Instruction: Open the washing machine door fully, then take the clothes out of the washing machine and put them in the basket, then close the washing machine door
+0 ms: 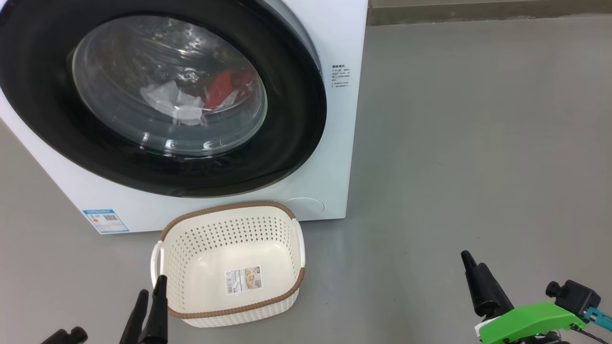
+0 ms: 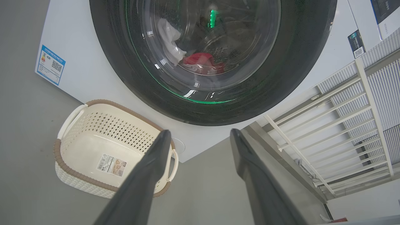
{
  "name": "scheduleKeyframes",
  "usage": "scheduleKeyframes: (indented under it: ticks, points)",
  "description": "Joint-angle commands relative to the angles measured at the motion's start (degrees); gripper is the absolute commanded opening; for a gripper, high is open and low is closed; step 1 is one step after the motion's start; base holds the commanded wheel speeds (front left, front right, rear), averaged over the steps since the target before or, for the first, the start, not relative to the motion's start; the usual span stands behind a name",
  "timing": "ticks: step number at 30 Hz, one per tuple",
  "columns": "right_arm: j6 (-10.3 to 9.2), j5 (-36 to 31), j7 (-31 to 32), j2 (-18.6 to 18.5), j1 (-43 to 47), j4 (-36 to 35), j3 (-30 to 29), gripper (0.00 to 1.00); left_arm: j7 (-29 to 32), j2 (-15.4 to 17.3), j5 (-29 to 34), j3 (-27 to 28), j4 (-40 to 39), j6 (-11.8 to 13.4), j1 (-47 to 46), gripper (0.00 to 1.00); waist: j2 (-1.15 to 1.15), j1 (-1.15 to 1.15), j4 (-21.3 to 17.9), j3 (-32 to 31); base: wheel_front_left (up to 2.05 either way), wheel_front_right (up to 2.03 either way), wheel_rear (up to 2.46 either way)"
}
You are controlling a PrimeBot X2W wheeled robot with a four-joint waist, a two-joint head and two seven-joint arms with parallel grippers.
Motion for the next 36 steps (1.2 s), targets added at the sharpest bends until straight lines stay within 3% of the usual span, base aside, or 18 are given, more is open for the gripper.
scheduleKeyframes:
  ticks: [1,36]
  points:
    - [0.01,-1.67,-0.78,-0.70,-0.55,-1.53,0.82,1.00,-0.61,0.96,1.70,0.91,-1.87,-0.23,-0.05,1.00,0.00,-0.01,0.00,0.03,0.00,0.00,0.00]
    - [0.02,-19.00,-6.51,-1.89,0.05,-0.26,5.93,1.00,-6.39,1.46,25.46,0.82,-4.33,-0.35,1.78,1.00,0.00,-0.01,-0.14,0.68,0.00,0.00,0.00]
